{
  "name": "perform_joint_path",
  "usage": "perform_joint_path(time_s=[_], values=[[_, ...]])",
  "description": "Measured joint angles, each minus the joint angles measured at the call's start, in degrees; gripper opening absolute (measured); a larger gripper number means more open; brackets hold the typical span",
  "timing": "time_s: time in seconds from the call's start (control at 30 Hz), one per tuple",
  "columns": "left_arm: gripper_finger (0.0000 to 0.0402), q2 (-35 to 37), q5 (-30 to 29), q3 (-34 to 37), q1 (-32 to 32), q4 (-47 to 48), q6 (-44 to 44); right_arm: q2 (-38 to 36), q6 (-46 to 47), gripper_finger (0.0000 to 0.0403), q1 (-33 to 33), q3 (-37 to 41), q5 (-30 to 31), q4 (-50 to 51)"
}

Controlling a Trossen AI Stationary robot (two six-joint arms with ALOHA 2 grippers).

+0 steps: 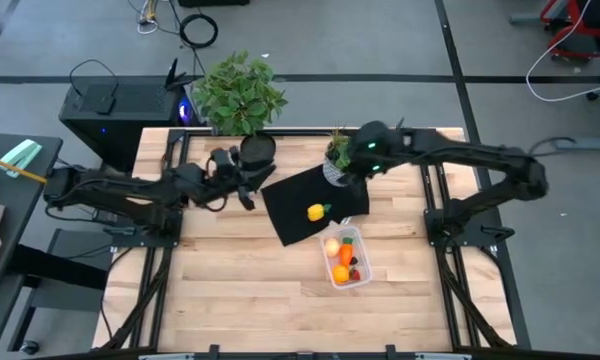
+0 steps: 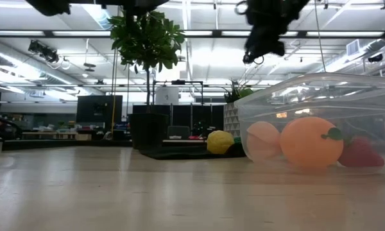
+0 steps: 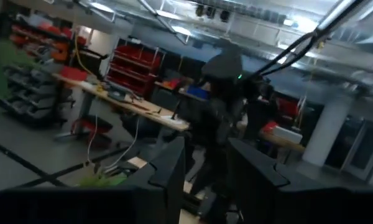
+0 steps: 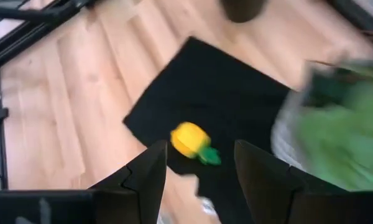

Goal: Pick and placing Produce into tupperware
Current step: Put the pineapple into the transparent bin

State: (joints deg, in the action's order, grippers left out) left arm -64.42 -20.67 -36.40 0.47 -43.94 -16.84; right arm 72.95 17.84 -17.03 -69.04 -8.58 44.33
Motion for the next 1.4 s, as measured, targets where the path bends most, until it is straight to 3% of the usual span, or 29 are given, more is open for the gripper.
perform_joint_path(time_s=[0.23,0.7,0.93,1.13,1.4], values=[[0.0125,8.92,-0.78,0.41,-0.05,13.67,1.7,10.92,0.11,0.0195,4.72,0.0,-2.9,-11.19],[0.0127,17.32,-1.29,0.33,0.32,26.63,4.06,23.15,-10.25,0.0238,7.42,-3.61,-2.93,-12.84],[0.0122,17.31,-1.18,0.33,0.32,28.95,4.02,29.15,-19.12,0.0282,7.41,-10.33,1.66,-8.05],[0.0125,17.29,-1.18,0.33,0.32,28.95,4.06,34.73,-21.52,0.0304,7.42,-13.84,0.99,-0.55],[0.0119,17.29,-1.18,0.33,0.32,29.74,4.08,37.34,-22.79,0.0334,8.28,-14.12,0.81,1.54]])
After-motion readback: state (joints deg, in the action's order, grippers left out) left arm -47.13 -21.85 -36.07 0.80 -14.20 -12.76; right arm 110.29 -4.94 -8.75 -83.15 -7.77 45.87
